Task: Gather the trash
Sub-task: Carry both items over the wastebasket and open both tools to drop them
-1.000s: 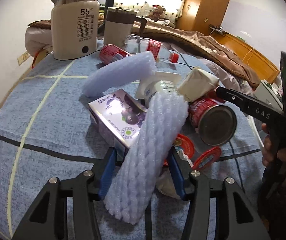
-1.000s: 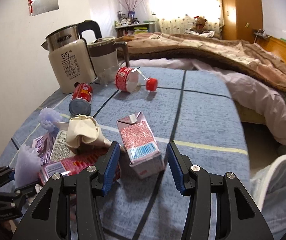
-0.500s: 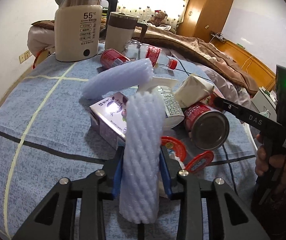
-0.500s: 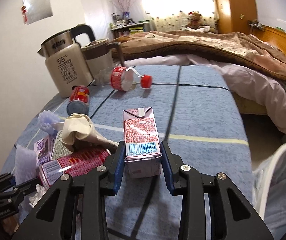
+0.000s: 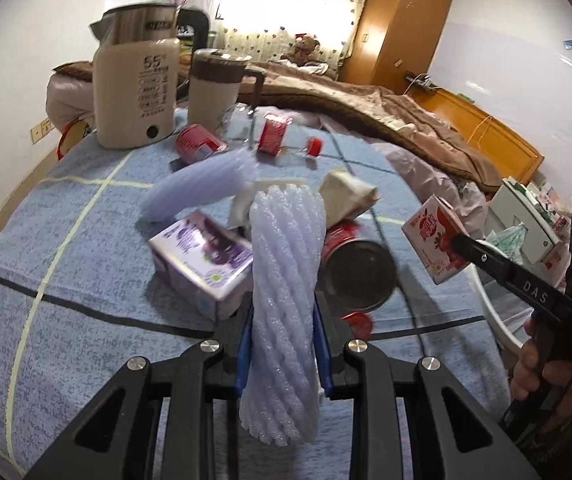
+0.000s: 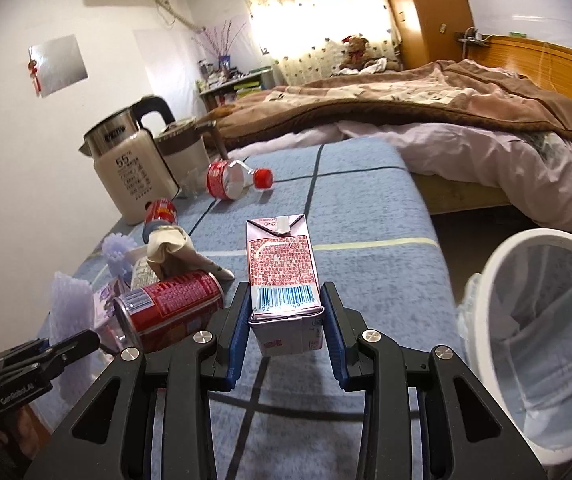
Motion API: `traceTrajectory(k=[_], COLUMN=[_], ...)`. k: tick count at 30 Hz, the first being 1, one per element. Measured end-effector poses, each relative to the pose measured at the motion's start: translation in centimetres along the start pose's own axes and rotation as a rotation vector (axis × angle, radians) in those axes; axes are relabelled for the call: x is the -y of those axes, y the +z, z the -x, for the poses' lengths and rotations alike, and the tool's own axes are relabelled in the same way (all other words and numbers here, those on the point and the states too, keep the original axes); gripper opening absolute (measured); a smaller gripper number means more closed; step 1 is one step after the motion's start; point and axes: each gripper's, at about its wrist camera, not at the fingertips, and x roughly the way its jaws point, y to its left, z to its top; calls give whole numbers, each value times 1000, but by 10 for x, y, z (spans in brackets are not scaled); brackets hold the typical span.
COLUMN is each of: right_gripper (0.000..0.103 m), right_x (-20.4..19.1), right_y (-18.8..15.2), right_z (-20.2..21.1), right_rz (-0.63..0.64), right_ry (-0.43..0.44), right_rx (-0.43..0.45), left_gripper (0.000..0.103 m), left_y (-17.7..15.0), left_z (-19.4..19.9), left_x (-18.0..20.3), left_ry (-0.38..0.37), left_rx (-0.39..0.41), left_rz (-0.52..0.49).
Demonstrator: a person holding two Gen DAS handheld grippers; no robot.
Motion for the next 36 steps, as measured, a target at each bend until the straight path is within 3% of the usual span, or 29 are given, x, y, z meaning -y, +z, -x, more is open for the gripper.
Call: traceTrajectory(k=[9, 15, 25, 32, 36], right_gripper=[35, 35, 35, 35, 35], right_x=[22, 46, 107, 152, 174], right_y=[-1, -1, -5, -16, -27], right_z=[41, 74, 116, 131, 131], right_rz=[-57, -78, -171, -232, -263], right_ry=[-34, -116, -253, -334, -365], right_rx=[73, 129, 177, 161, 135], left_gripper=[28, 28, 28, 28, 28], left_y=[20, 27, 33, 27, 18], left_z=[6, -5, -33, -53, -65], left_x=[42, 82, 169, 227, 254], left_ry=[-69, -150, -287, -382, -395], left_rx=[54, 45, -4, -74, -106], left_rz=[-80, -129, -243, -299, -335])
